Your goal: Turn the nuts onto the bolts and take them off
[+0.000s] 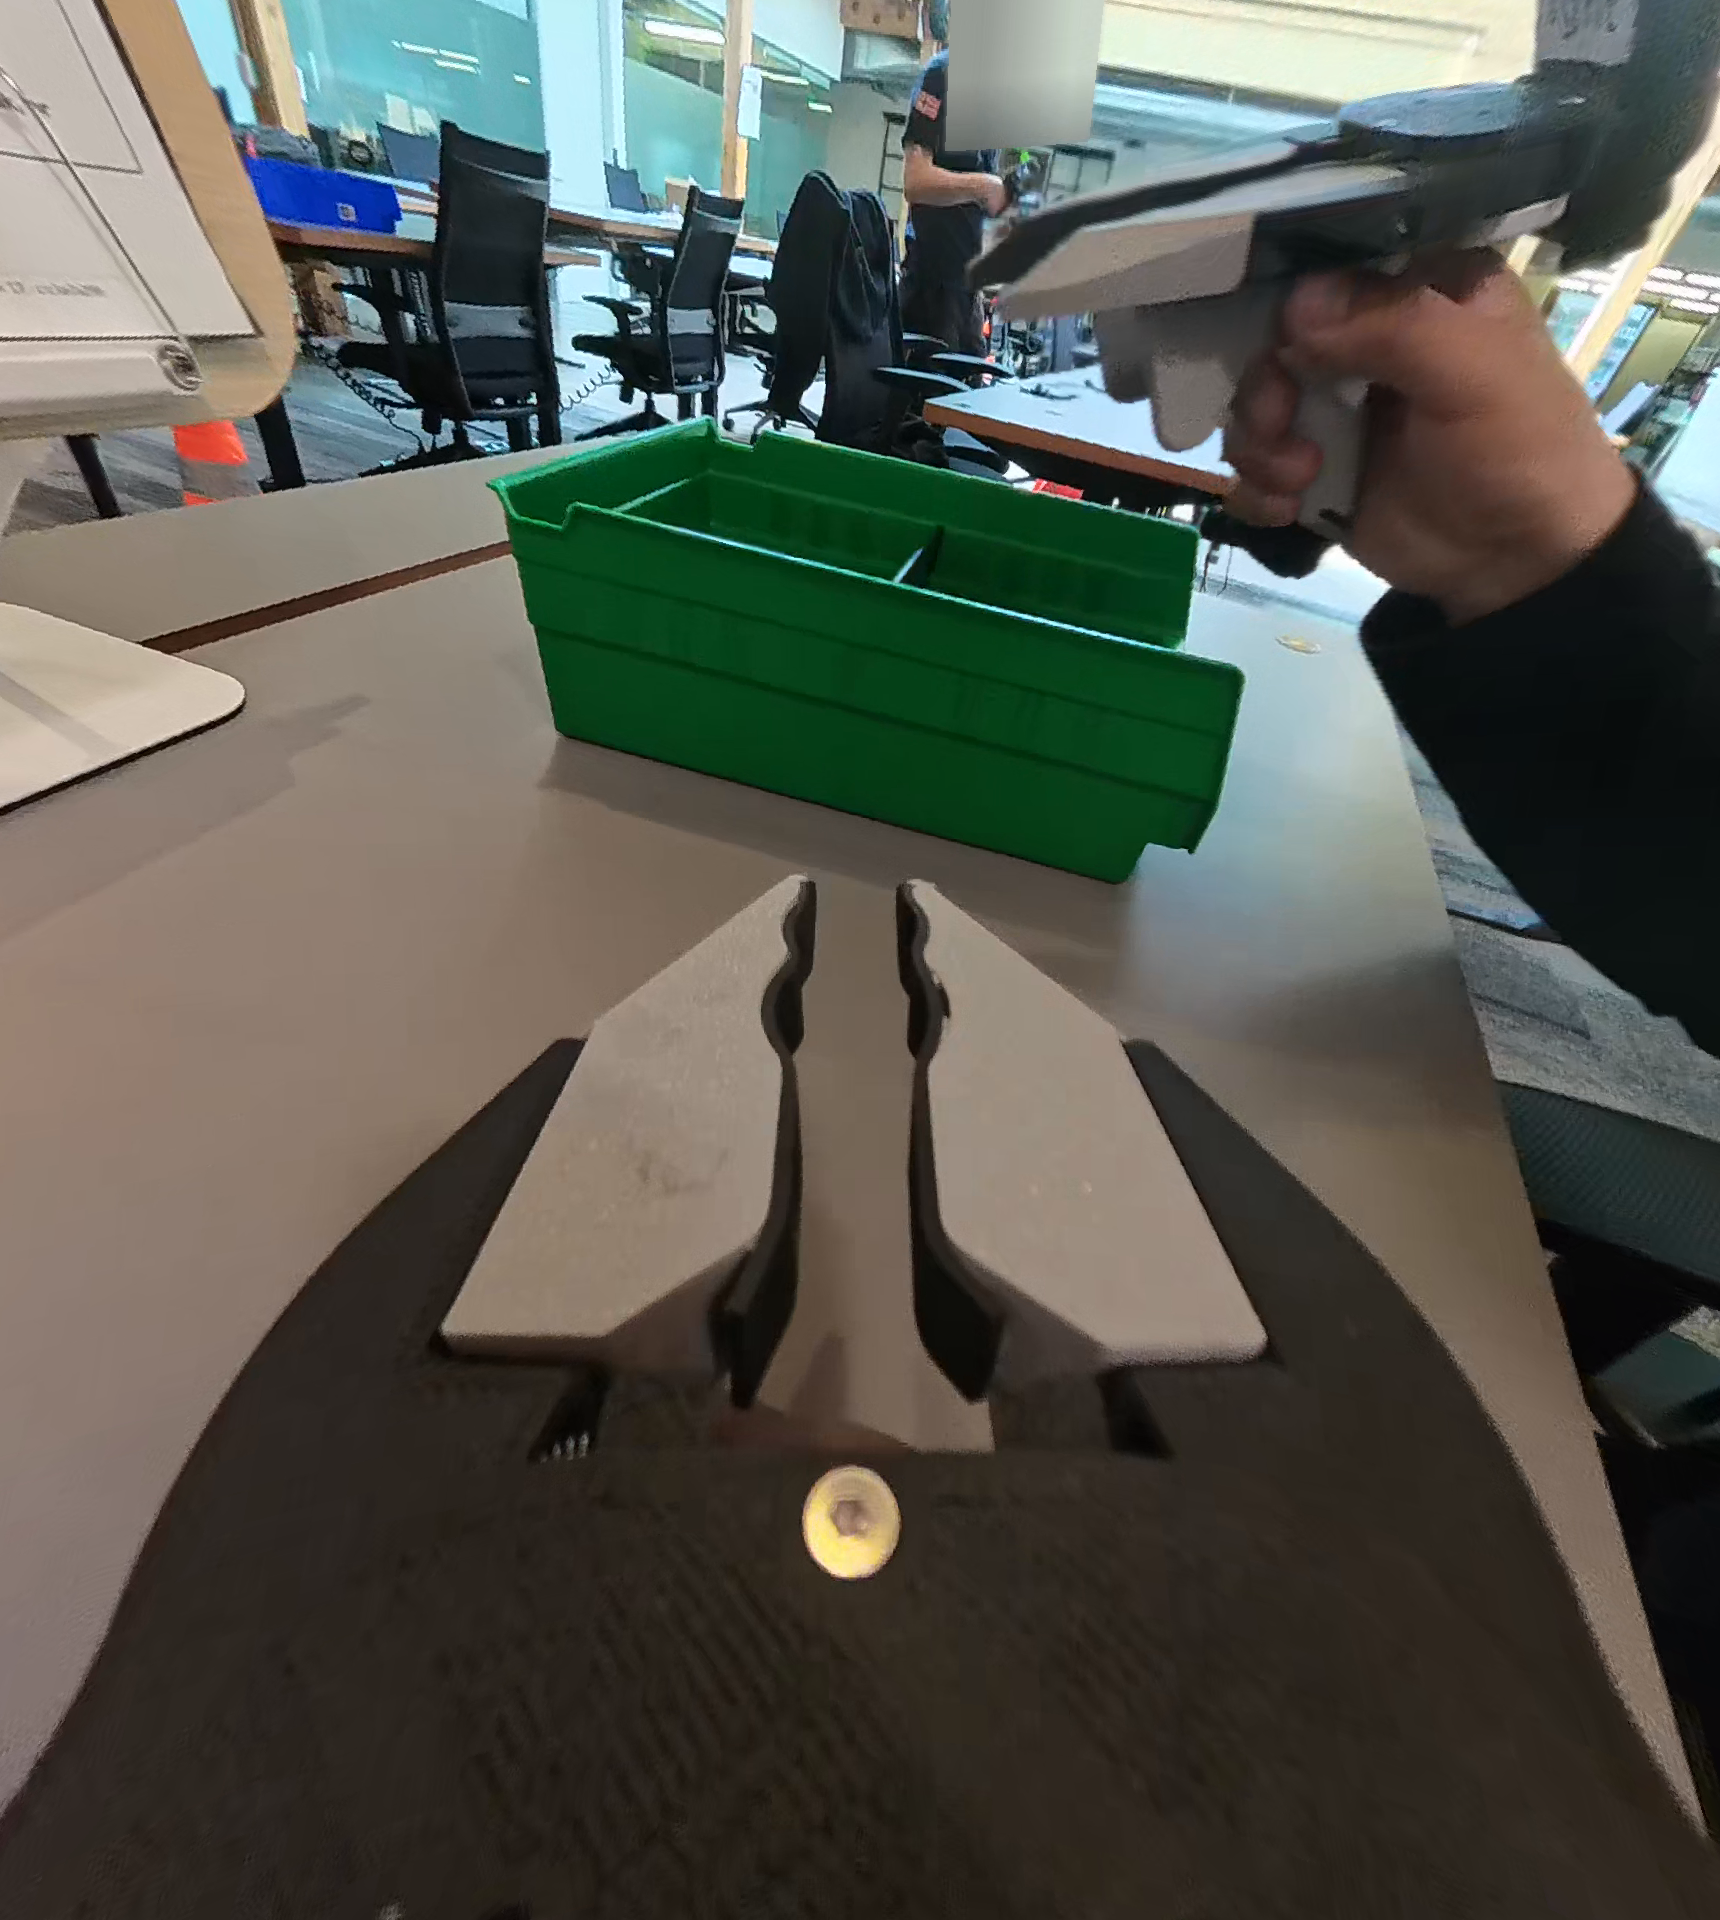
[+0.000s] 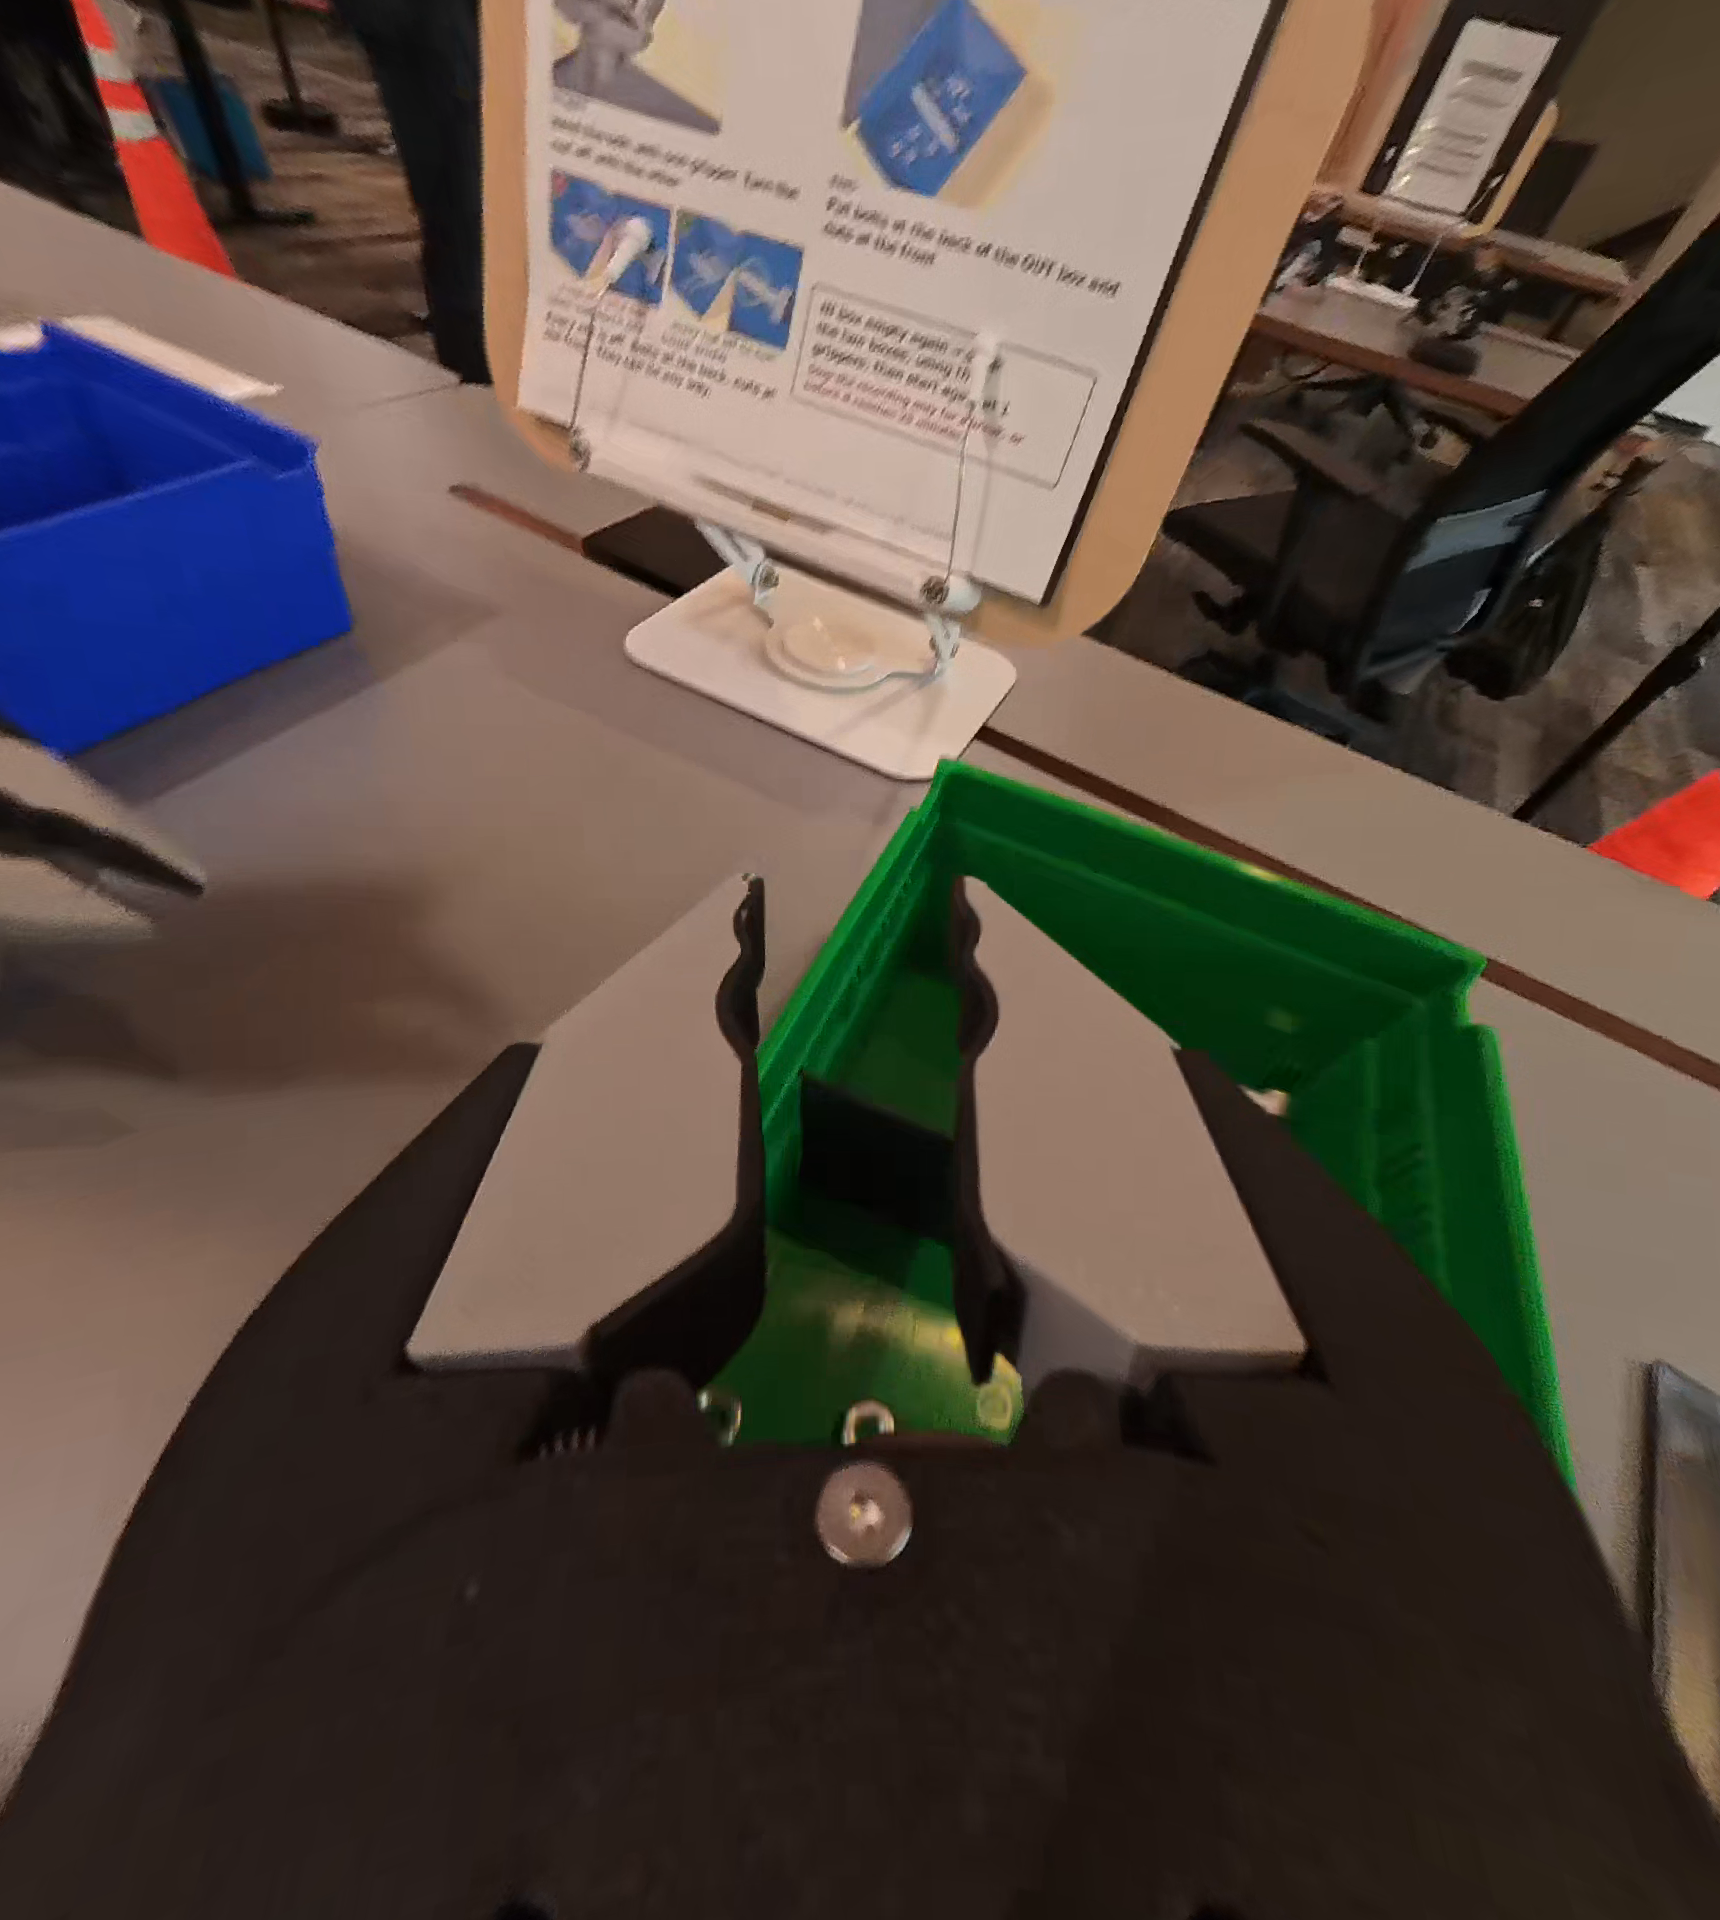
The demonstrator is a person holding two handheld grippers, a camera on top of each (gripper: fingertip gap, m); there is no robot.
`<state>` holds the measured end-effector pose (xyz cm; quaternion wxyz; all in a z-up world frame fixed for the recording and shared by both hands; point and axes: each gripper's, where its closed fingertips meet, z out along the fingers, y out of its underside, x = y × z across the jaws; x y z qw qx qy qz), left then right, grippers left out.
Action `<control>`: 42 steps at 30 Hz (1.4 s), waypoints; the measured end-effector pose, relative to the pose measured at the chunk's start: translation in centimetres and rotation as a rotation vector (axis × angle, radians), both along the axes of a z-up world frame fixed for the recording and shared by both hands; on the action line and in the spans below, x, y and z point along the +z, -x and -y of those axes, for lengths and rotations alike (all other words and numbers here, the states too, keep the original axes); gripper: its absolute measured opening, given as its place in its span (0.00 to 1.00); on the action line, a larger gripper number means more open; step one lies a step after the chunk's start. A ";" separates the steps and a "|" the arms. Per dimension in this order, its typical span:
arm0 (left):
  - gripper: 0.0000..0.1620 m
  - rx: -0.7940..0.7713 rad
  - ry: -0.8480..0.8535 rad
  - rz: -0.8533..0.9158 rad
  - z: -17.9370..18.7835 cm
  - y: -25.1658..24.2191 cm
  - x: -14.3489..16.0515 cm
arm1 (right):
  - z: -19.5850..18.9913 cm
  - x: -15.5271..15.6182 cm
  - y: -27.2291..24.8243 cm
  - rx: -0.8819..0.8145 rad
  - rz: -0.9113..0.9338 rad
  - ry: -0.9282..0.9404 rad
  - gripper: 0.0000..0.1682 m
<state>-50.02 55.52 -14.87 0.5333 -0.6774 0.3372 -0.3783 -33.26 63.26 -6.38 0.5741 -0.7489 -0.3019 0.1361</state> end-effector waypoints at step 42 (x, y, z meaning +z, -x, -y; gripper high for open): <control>0.00 0.777 -0.039 -0.105 7.1 28.6 4.0 | 11.4 -12.2 0.2 0.074 0.272 0.120 0.07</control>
